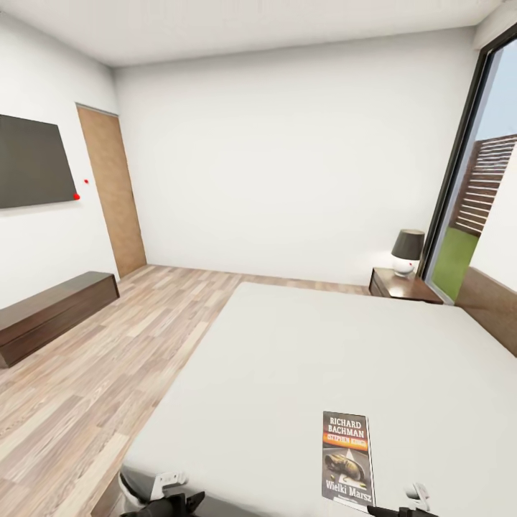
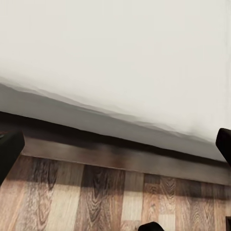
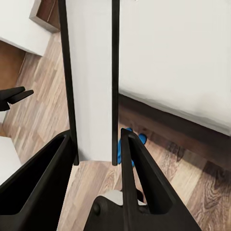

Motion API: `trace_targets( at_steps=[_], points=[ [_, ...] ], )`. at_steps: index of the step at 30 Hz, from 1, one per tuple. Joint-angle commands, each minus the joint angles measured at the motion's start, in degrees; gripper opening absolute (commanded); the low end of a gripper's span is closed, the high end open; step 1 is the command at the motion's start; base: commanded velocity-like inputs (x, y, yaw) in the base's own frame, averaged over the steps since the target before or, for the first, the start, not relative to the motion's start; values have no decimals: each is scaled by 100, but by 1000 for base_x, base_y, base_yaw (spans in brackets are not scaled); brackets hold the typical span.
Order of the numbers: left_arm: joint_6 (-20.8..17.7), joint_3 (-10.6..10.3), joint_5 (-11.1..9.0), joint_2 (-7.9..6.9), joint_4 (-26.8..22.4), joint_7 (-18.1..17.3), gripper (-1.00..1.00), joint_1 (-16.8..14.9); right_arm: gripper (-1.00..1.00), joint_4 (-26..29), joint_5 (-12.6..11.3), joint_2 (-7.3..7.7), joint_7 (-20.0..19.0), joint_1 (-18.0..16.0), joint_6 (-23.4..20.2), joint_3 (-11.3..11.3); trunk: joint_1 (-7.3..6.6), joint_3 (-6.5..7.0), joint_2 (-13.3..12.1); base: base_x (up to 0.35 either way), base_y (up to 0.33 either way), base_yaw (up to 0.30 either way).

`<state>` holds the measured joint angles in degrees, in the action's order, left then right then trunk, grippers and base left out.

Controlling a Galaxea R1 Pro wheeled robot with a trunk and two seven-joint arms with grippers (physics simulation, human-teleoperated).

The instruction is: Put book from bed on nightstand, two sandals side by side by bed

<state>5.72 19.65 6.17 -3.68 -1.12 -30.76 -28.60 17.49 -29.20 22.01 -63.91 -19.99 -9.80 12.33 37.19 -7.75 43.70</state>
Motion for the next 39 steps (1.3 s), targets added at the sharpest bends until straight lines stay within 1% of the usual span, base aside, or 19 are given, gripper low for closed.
trace_targets(
  at_steps=[1,7,18,23,39],
  points=[
    [37,40,62,-1,7,-9,100,-5,-100,1,-60,5,-11,-4,-59,33,2,0,7,0,0,0],
    [35,39,64,-1,7,-9,100,-5,-100,6,-60,5,-15,-4,-63,33,2,45,7,0,0,0],
    [35,39,65,-1,7,-9,100,-5,-100,8,-60,5,-20,-4,-65,39,2,51,7,0,0,9],
    [35,39,64,-1,7,-9,100,-5,-100,8,-60,5,-17,-4,-65,41,2,51,7,0,0,223],
    [37,41,64,-1,7,-9,100,-5,-100,8,-60,5,-17,-4,-65,42,2,51,7,0,0,290]
  ],
)
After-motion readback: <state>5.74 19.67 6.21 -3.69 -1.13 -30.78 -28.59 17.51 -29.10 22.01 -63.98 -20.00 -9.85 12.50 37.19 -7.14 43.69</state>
